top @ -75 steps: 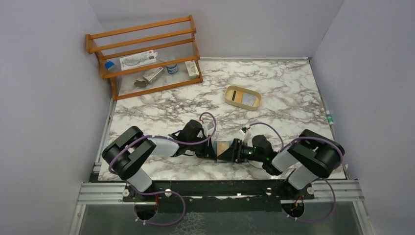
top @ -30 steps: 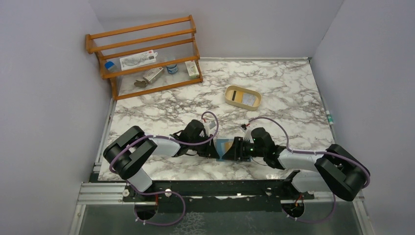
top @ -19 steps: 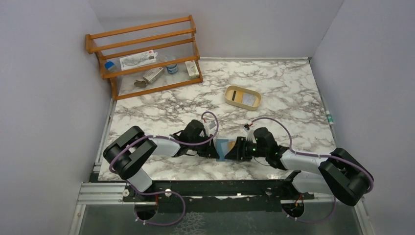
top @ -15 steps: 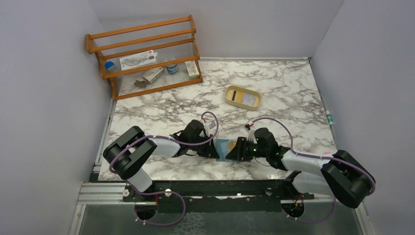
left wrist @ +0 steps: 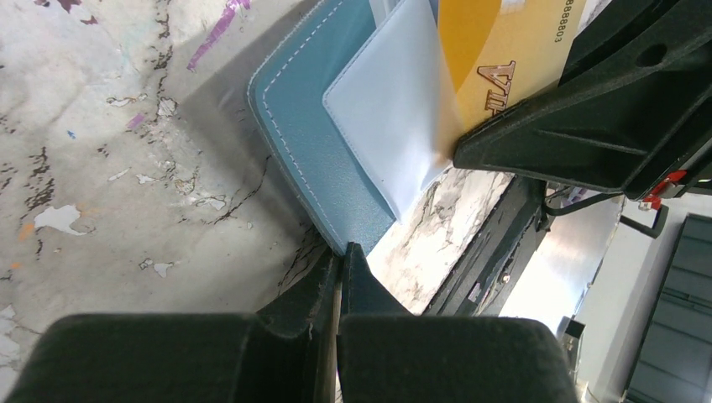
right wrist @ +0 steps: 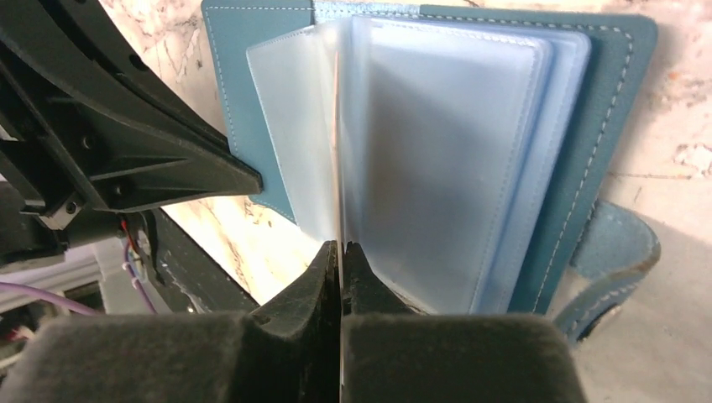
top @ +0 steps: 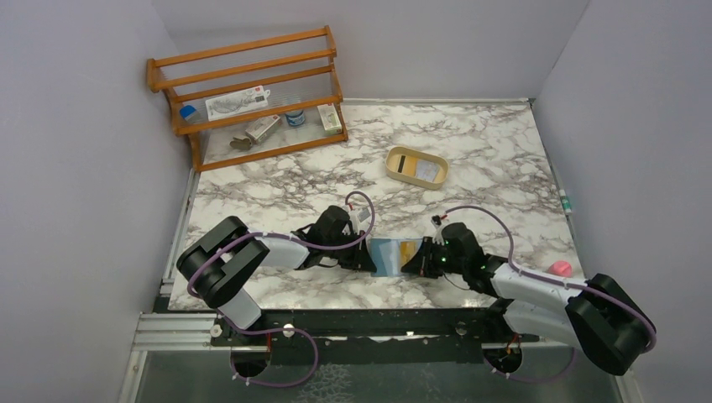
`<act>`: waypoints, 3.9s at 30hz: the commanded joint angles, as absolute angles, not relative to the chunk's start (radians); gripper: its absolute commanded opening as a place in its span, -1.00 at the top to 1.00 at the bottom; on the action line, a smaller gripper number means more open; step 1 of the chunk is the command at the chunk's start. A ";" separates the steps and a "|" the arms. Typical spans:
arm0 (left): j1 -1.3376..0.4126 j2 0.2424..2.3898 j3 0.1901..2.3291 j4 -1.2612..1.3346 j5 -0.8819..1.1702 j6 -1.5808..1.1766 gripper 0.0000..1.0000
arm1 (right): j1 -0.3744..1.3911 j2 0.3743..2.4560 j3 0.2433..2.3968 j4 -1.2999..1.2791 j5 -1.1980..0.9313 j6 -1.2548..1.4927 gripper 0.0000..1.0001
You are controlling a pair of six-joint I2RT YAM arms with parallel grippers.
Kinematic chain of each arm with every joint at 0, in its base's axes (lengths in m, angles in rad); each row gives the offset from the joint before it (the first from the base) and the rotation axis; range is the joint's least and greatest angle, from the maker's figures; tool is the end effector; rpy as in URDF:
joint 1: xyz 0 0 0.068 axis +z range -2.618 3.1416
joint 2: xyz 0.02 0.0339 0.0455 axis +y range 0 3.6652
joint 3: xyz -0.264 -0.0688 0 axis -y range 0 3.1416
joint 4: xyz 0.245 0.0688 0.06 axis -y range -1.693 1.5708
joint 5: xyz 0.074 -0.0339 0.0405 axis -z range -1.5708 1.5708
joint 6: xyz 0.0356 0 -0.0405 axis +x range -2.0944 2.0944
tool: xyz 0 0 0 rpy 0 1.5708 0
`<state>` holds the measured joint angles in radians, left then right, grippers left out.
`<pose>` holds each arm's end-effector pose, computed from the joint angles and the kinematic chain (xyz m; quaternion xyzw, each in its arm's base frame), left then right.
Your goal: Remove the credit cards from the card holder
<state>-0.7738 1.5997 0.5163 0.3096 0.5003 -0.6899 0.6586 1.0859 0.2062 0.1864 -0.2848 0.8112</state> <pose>0.1817 -0.2014 0.1155 0.1334 0.8881 -0.4210 0.1272 0.1382 0.1196 0.1274 0.0082 0.8981 0.3773 0.2258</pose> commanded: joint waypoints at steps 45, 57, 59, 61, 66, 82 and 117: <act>-0.765 1.585 0.485 0.126 0.298 -0.595 1.00 | 0.276 1.762 1.131 -0.023 -0.399 0.639 0.99; -0.764 1.614 0.505 0.136 0.305 -0.576 1.00 | 0.247 2.002 1.378 -0.048 -0.455 0.683 0.99; -0.764 1.614 0.505 0.131 0.300 -0.573 1.00 | 0.247 2.016 1.379 -0.047 -0.442 0.684 0.99; -0.764 1.611 0.506 0.128 0.298 -0.569 1.00 | 0.247 2.021 1.374 -0.049 -0.440 0.682 0.99; -0.764 1.613 0.516 0.127 0.296 -0.566 1.00 | 0.247 2.010 1.333 -0.041 -0.432 0.676 0.99; -0.764 1.593 0.503 0.124 0.290 -0.574 1.00 | 0.247 2.008 1.305 -0.065 -0.437 0.638 0.41; -0.687 1.536 0.763 -0.190 0.050 -0.466 -0.76 | 0.251 1.394 1.066 -0.330 -0.473 0.374 -1.00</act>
